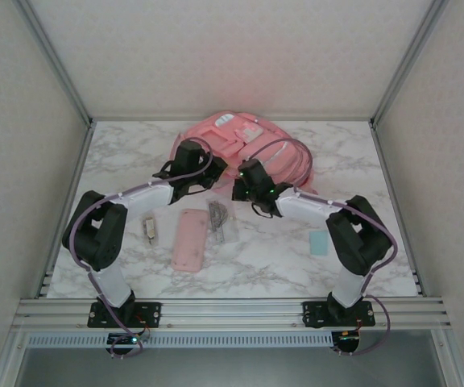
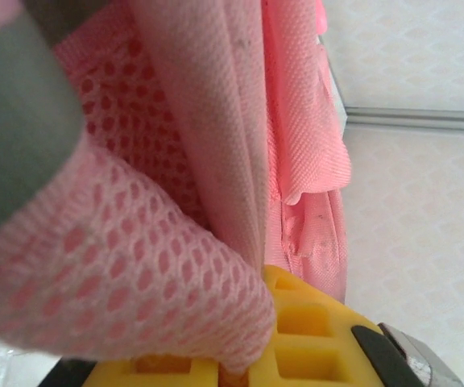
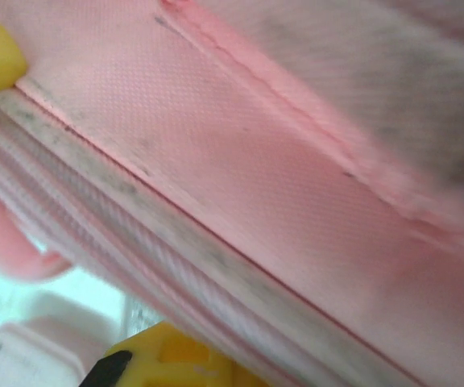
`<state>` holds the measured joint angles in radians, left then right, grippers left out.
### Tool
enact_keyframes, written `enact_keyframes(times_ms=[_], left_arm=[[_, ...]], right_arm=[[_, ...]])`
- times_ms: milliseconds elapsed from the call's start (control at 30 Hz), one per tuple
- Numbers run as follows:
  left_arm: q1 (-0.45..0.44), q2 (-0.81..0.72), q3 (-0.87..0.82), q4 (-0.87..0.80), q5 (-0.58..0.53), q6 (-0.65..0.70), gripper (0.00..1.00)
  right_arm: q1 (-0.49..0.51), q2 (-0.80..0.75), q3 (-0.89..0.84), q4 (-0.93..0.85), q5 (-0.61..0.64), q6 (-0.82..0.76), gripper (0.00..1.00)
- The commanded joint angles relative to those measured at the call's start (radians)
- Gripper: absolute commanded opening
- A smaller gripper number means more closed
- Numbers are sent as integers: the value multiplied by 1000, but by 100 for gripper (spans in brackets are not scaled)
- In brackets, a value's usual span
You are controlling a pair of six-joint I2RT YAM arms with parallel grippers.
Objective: Pack the student bag
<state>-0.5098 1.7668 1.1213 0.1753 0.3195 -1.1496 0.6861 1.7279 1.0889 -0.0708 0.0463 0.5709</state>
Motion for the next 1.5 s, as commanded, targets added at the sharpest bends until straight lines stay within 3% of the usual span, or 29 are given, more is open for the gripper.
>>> enact_keyframes(times_ms=[0,167,400,633,800,1000,1033,1100,1200,1333,1467], left_arm=[[45,8,50,-26,42,103,0],[56,28,58,-15,60,106,0],[88,47,92,-78,46,178,0],[169,125,157,-128,65,247,0],[186,146,187,-145,66,282,0],[187,202,270,-244,37,426,0],[187,211,280,-257,45,434,8],[183,206,264,-254,66,413,36],[160,146,192,-247,76,354,60],[77,30,30,-152,43,235,73],[-5,15,-66,-22,4,121,72]], right_arm=[[-77,-43,-24,-243,-112,-56,0],[-113,-43,19,-429,-171,-127,0],[-143,9,145,-734,-122,-261,0],[-205,21,194,-862,-135,-361,0],[-205,49,201,-843,-270,-362,0],[-171,113,236,-812,-553,-310,0],[-160,127,244,-807,-575,-291,0],[-140,153,269,-807,-594,-258,0],[-130,185,303,-828,-606,-214,0],[-125,199,338,-864,-587,-180,0],[-121,199,358,-888,-597,-155,0]])
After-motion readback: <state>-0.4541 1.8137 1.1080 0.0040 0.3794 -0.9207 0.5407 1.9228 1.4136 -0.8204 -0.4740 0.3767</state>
